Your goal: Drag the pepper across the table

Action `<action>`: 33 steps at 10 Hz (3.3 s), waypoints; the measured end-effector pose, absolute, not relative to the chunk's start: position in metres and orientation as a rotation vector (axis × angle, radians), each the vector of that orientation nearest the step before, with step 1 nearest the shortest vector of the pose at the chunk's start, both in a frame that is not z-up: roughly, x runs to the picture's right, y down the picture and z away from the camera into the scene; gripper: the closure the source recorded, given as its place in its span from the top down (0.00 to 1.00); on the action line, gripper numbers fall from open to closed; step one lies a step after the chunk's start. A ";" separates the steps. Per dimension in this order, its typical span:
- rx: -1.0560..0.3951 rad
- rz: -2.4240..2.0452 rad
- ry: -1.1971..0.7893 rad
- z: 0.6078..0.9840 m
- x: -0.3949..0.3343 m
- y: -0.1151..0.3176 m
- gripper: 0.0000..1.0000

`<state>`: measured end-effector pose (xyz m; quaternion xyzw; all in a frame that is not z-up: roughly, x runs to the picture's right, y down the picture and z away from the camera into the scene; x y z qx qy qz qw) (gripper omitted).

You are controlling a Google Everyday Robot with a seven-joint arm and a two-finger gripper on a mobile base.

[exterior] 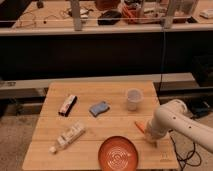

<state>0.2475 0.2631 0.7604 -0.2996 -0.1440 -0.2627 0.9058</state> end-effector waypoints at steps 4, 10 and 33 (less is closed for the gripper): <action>-0.626 -0.544 -0.298 0.760 0.249 0.265 0.00; -0.634 -0.558 -0.300 0.760 0.252 0.266 0.00; -0.682 -0.111 -0.118 0.769 0.263 0.254 0.80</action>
